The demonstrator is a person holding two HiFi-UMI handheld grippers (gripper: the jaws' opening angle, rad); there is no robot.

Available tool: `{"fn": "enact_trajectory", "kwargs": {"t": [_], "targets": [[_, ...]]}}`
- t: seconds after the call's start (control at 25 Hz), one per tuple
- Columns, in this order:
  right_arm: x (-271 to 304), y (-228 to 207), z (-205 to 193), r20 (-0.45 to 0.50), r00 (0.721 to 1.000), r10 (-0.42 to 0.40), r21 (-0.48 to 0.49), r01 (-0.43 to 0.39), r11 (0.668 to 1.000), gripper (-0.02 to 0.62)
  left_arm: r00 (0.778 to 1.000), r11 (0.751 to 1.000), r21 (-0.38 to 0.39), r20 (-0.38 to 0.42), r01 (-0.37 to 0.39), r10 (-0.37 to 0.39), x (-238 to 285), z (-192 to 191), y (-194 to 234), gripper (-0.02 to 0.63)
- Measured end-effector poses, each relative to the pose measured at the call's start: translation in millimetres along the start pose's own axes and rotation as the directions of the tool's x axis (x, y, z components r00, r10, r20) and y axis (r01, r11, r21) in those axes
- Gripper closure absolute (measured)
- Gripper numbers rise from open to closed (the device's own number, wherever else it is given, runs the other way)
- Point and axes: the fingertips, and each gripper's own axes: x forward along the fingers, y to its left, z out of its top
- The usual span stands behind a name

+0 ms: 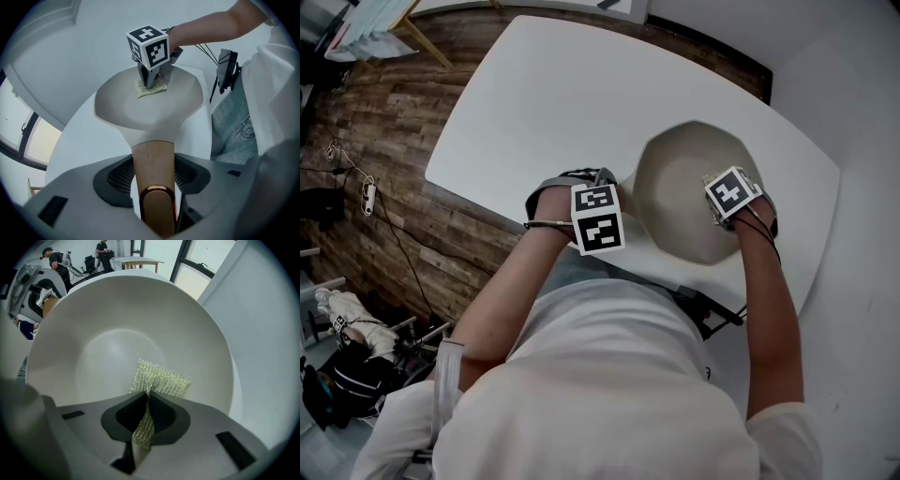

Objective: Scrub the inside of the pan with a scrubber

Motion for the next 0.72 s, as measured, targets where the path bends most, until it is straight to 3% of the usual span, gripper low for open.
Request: {"fn": "enact_trajectory", "kwargs": {"t": [0.44, 0.72], "targets": [[-1.9, 20.4, -15.7, -0.065, 0.997, 0.047, -0.052, -0.050, 0.997, 0.558, 1.000, 1.000, -0.025, -0.008, 0.002, -0.002, 0.9, -1.6, 0.0, 0.364], [-3.7, 45.9, -24.1, -0.111, 0.979, 0.171, -0.057, -0.179, 0.982, 0.558, 1.000, 1.000, -0.030, -0.022, 0.001, -0.002, 0.1, -2.9, 4.0, 0.364]]}}
